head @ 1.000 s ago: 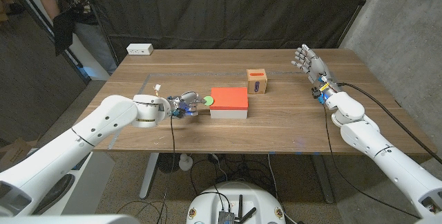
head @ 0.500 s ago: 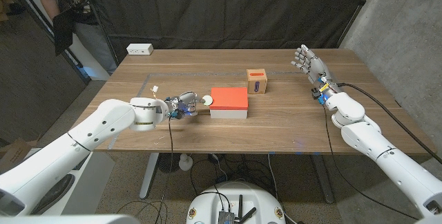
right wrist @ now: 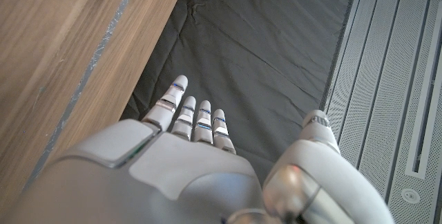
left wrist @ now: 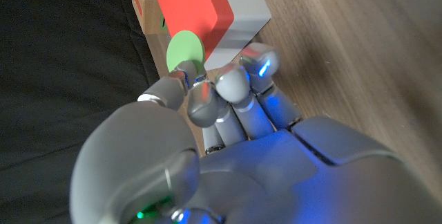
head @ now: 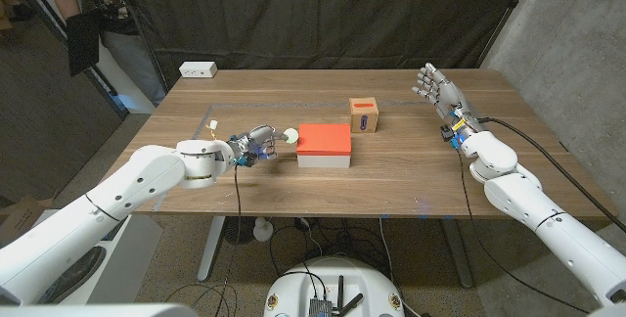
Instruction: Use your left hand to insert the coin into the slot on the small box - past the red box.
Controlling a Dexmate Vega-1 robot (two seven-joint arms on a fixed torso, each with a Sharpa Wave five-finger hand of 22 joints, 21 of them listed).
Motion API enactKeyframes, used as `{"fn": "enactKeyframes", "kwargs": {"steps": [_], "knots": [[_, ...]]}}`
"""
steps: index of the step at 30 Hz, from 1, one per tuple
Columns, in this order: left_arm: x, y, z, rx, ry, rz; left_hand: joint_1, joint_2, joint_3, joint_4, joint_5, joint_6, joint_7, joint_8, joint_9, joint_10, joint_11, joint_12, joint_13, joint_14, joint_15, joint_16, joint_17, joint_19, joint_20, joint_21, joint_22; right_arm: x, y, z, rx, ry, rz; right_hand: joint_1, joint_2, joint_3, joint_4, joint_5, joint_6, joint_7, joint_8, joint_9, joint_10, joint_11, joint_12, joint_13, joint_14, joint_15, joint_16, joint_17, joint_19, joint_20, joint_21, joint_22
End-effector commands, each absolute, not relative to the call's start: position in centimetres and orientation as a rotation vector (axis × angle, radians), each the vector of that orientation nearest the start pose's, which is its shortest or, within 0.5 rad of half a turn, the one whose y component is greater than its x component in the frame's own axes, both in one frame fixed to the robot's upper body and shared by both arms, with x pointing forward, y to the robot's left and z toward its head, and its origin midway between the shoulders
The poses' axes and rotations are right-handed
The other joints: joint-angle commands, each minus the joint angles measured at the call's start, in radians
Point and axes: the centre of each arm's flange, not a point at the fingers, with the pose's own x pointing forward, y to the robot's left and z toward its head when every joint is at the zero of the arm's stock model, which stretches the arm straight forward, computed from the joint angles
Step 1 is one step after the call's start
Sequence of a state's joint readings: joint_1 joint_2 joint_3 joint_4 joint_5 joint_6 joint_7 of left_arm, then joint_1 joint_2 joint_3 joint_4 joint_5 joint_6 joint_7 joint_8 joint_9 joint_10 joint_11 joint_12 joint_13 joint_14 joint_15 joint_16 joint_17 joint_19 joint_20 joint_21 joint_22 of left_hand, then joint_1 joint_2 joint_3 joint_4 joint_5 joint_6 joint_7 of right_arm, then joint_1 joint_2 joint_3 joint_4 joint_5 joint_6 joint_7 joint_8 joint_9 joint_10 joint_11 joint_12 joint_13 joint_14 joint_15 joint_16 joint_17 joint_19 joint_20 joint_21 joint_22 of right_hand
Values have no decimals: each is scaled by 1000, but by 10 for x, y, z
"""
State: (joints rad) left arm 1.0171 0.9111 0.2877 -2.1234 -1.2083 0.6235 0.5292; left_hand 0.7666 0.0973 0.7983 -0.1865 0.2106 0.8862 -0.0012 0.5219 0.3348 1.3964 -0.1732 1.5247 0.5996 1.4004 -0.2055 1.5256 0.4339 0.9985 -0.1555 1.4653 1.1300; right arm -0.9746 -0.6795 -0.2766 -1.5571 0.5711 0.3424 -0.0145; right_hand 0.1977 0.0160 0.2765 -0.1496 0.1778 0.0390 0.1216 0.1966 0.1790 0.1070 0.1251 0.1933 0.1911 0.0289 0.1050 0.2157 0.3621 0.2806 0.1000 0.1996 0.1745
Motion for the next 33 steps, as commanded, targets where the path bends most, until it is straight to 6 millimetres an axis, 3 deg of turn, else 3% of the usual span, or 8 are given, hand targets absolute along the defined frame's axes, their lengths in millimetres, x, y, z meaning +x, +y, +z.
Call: {"fn": "enactKeyframes", "kwargs": {"steps": [1,14,33], "knots": [[525,252,-19,43,-75,-160,2,3,0,3,6,60,36,7,10,-6,-1,-3,1,-3,-2,10,3,2,-58,2,0,581,-317,16,-141,-769,186,10,-1,0,4,-2,3,28,-2,6,8,3,7,3,4,4,4,3,7,-3,0,2],[524,251,-3,79,-212,-107,3,1,1,2,7,62,35,5,9,-7,-1,-1,12,-5,-3,12,10,-2,-57,2,-3,577,-316,13,-132,-774,179,10,0,1,4,-2,2,28,-2,6,9,3,7,3,5,5,4,1,7,-4,0,2],[537,236,0,47,-401,-48,0,-1,3,3,8,68,39,4,10,-4,4,-1,18,-2,-3,16,18,-7,-57,7,4,572,-313,10,-125,-774,176,11,1,1,4,-2,2,29,-2,6,10,3,7,3,5,4,4,-1,9,-5,0,2]]}}
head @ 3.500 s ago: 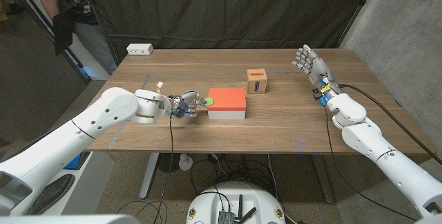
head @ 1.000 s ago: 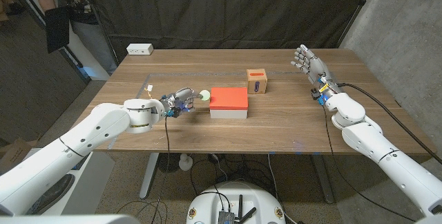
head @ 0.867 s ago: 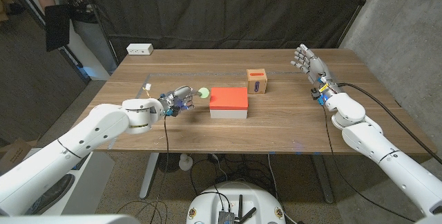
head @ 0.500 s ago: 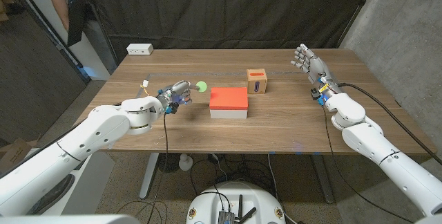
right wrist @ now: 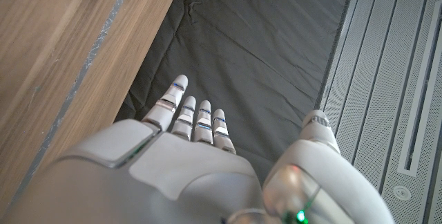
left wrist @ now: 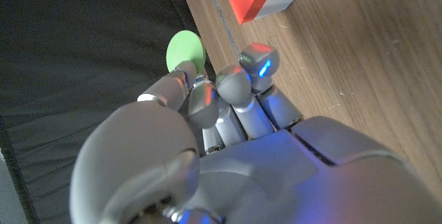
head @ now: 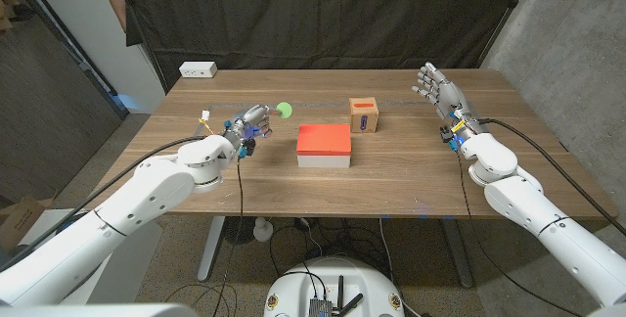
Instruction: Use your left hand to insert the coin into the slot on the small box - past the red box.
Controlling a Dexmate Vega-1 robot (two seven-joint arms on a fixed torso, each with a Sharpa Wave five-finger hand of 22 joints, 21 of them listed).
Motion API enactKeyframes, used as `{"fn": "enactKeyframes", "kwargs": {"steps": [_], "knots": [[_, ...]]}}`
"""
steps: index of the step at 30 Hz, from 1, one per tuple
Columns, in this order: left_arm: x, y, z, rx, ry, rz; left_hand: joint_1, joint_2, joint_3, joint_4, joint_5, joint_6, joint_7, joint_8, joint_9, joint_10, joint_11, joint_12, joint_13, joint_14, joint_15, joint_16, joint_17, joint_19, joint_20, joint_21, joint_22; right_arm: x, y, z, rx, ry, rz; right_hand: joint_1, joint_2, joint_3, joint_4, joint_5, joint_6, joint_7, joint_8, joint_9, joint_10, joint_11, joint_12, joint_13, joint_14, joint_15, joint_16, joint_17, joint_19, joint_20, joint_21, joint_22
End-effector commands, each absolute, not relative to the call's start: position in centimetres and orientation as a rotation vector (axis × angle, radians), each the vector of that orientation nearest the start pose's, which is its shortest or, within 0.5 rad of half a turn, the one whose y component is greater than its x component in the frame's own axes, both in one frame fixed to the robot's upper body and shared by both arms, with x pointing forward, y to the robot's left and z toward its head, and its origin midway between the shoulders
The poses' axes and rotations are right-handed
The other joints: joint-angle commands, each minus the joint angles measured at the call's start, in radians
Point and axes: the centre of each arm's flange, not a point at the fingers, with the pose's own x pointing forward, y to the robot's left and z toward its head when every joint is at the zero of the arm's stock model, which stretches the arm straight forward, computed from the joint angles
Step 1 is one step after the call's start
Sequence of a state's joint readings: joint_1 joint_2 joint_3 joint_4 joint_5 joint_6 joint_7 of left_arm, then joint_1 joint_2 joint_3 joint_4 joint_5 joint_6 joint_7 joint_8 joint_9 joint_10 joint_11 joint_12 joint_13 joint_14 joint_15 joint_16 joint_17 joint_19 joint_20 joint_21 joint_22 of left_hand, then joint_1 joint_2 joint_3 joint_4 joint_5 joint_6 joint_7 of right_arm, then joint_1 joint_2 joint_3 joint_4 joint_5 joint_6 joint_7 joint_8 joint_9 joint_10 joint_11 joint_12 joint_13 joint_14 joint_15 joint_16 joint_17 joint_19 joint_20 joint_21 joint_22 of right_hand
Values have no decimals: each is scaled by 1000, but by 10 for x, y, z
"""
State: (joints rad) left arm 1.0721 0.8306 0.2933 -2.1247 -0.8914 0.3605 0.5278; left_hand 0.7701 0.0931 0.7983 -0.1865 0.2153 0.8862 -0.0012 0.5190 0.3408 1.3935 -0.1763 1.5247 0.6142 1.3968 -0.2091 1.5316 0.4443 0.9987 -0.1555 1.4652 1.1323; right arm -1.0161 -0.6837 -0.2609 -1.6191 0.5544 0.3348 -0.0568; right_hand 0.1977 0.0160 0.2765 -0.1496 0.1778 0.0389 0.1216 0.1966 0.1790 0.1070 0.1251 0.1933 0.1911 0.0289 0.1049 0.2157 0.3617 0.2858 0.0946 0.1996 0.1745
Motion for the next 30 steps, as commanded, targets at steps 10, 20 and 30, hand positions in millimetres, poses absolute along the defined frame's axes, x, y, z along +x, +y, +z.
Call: {"fn": "enactKeyframes", "kwargs": {"steps": [10,20,30], "knots": [[546,225,9,70,-482,-41,-7,4,7,4,4,69,43,7,6,-4,9,7,19,0,1,10,9,-4,-56,17,18,572,-313,8,-113,-771,173,12,1,1,4,-2,2,28,-2,6,10,3,7,3,6,2,4,-2,5,0,0,2],[545,220,22,173,-547,61,-2,5,9,1,4,76,62,7,6,-6,28,4,20,-7,1,14,21,-12,-57,27,38,574,-314,4,-102,-765,171,12,1,1,4,-2,2,28,-2,6,10,3,6,3,6,3,4,-3,6,0,0,2],[544,216,37,260,-582,106,5,1,5,1,3,82,62,6,5,-2,26,5,25,-2,1,17,26,-15,-56,31,38,575,-315,2,-97,-760,171,12,1,1,4,-2,2,28,-2,6,10,4,6,3,6,3,4,-4,6,-1,0,2]]}}
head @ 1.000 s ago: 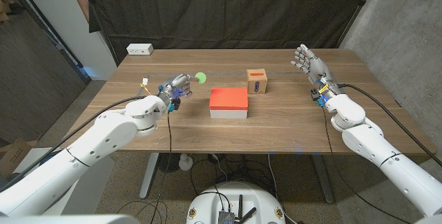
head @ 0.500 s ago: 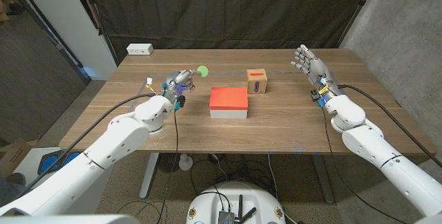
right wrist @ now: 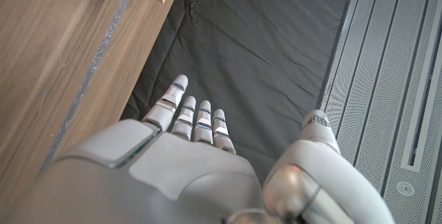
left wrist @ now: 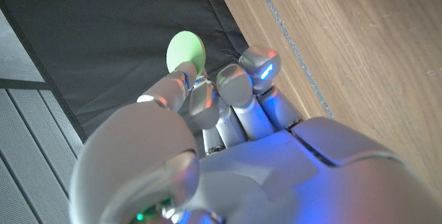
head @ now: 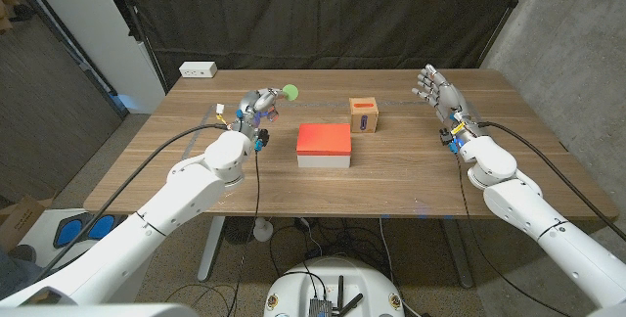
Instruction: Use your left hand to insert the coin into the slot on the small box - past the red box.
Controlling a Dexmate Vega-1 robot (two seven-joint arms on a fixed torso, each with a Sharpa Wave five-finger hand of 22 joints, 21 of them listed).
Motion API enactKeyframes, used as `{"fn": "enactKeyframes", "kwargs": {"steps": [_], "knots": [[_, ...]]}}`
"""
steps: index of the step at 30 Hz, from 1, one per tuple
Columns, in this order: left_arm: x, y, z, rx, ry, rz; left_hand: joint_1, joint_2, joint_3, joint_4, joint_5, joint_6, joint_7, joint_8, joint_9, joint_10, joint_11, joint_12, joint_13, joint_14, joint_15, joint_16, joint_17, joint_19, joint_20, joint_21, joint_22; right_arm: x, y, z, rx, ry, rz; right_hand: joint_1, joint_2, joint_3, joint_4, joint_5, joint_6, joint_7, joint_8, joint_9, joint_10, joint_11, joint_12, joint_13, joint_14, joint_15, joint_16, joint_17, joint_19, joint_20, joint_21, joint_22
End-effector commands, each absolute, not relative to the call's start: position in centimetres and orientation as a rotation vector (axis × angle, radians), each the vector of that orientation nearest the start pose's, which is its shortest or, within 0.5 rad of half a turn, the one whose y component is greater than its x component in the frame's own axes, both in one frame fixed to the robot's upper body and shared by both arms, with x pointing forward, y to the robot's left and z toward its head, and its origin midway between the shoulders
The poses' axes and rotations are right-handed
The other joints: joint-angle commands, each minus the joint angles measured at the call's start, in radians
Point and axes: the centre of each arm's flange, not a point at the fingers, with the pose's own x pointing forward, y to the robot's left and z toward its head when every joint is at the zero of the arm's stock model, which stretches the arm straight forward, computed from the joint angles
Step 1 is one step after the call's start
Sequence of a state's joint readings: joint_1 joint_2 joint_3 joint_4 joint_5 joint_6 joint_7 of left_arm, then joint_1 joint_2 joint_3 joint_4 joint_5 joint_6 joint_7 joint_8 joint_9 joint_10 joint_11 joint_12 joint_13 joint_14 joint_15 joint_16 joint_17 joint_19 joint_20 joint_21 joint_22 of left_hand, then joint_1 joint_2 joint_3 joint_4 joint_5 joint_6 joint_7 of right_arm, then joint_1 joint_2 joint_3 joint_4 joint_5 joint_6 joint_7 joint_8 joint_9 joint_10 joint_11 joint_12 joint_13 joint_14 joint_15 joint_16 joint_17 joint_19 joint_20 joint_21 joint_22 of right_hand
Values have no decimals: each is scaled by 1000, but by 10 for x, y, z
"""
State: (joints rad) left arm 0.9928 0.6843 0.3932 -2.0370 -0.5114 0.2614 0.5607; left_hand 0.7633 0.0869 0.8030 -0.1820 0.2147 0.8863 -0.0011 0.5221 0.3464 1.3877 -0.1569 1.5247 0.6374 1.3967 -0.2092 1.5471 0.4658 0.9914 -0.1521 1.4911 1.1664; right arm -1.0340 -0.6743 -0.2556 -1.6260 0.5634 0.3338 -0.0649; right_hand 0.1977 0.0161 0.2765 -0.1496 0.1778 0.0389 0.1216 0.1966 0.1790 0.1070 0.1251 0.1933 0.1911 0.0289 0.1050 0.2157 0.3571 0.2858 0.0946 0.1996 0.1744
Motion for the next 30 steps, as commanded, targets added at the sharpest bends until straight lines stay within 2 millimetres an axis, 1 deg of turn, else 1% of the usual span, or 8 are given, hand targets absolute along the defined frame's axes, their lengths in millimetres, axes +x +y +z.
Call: {"fn": "enactKeyframes", "kwargs": {"steps": [1,11,22,30], "knots": [[544,215,39,269,-585,111,13,8,0,-4,4,82,61,2,0,4,8,5,2,-4,1,0,4,-8,-60,5,3,576,-315,2,-92,-759,170,12,1,1,4,-2,2,28,-2,6,10,3,6,3,6,3,4,1,7,-1,0,2],[544,205,55,370,-636,159,16,7,-2,-2,4,86,62,1,1,0,7,9,17,-4,1,-2,9,-10,-59,9,1,576,-317,0,-90,-760,166,12,2,1,4,-2,2,29,-2,6,9,1,6,3,6,4,4,0,8,0,0,2],[551,190,69,445,-659,150,21,4,-5,-3,5,91,63,-2,1,4,11,4,13,-3,1,-4,11,-12,-59,9,-5,574,-322,-2,-82,-762,151,13,2,1,4,-2,3,29,-2,6,10,2,6,3,6,2,4,-1,7,-1,0,2],[552,178,82,519,-673,159,22,4,-6,-1,6,92,63,-5,3,2,8,8,24,0,1,-2,18,-13,-59,10,-5,573,-325,-5,-77,-762,147,13,2,1,4,-2,2,29,-2,6,10,2,6,3,6,2,4,-1,7,0,0,2]]}}
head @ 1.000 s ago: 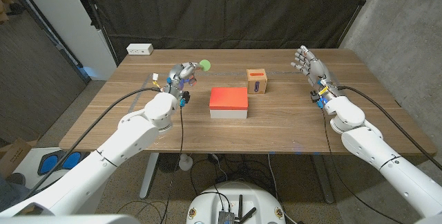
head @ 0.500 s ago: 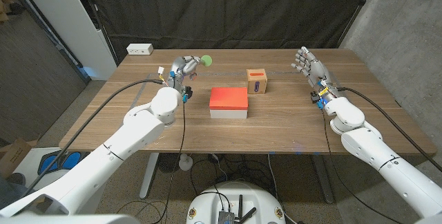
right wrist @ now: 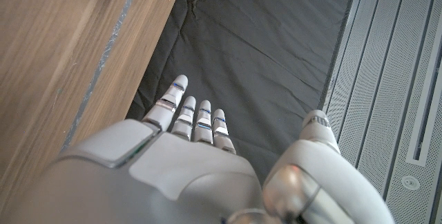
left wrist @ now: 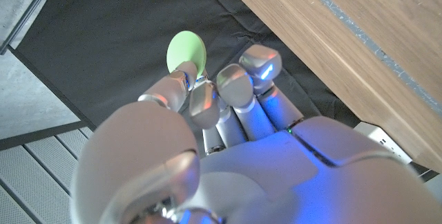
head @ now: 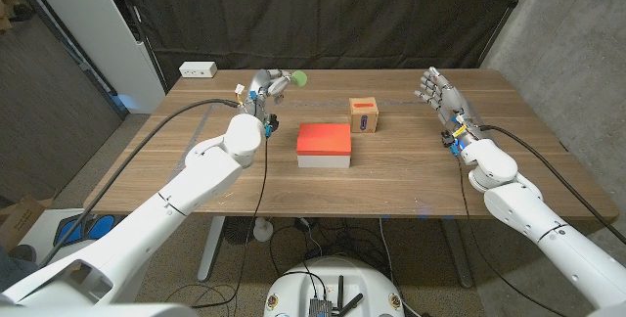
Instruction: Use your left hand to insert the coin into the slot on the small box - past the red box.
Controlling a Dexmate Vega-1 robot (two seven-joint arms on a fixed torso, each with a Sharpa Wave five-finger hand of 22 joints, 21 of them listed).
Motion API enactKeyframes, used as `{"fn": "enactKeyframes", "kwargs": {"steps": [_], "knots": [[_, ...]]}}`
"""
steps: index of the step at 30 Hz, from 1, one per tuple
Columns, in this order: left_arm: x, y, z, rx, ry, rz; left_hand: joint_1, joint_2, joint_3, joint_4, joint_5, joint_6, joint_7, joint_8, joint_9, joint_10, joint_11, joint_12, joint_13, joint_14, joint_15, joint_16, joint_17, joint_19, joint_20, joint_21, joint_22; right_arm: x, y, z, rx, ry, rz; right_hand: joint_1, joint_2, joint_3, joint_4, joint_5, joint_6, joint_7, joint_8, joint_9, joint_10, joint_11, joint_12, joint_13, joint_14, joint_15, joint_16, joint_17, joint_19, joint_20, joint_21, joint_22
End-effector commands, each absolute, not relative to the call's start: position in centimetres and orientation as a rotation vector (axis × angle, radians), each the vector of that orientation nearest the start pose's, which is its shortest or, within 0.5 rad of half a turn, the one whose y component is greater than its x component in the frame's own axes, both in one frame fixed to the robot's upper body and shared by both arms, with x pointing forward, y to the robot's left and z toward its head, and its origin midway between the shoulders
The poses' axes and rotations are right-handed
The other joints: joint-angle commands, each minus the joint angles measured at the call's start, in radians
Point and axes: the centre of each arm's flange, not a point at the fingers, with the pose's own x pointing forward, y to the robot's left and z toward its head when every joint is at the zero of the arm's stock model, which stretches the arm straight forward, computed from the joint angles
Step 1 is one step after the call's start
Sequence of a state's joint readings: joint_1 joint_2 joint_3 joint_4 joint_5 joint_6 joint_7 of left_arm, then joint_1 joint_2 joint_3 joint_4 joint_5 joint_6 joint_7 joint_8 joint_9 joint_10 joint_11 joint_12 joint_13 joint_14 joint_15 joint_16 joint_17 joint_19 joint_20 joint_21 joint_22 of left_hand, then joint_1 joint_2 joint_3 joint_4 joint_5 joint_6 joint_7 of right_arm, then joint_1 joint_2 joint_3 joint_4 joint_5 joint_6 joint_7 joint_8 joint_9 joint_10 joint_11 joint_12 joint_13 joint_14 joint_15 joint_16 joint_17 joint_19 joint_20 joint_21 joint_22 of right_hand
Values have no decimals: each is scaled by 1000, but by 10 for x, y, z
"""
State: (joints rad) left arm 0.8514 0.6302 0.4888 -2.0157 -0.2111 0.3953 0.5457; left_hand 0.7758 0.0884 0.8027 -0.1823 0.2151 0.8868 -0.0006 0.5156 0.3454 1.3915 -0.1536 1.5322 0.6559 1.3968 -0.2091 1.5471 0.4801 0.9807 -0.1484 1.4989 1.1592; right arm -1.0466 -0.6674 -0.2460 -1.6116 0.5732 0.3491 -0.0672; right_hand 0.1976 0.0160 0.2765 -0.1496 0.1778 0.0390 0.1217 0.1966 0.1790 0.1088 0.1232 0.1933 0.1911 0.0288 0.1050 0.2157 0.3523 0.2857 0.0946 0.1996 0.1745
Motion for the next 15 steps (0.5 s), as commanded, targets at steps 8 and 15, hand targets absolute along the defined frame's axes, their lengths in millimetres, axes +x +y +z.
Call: {"fn": "enactKeyframes", "kwargs": {"steps": [8,15], "knots": [[553,166,94,589,-690,174,12,0,-6,-2,6,95,63,-2,3,0,6,-3,2,-3,1,-8,2,-1,-63,4,-1,573,-327,-7,-67,-764,148,13,3,1,4,-2,4,29,-1,6,8,5,6,3,6,3,4,3,7,0,-1,2],[555,154,105,656,-712,185,11,0,-6,-1,7,98,62,-3,5,0,5,-2,7,-1,1,-5,8,-3,-63,5,-1,573,-329,-8,-60,-766,145,14,3,1,4,-2,2,29,-2,6,9,4,6,3,6,4,5,2,8,1,0,2]]}}
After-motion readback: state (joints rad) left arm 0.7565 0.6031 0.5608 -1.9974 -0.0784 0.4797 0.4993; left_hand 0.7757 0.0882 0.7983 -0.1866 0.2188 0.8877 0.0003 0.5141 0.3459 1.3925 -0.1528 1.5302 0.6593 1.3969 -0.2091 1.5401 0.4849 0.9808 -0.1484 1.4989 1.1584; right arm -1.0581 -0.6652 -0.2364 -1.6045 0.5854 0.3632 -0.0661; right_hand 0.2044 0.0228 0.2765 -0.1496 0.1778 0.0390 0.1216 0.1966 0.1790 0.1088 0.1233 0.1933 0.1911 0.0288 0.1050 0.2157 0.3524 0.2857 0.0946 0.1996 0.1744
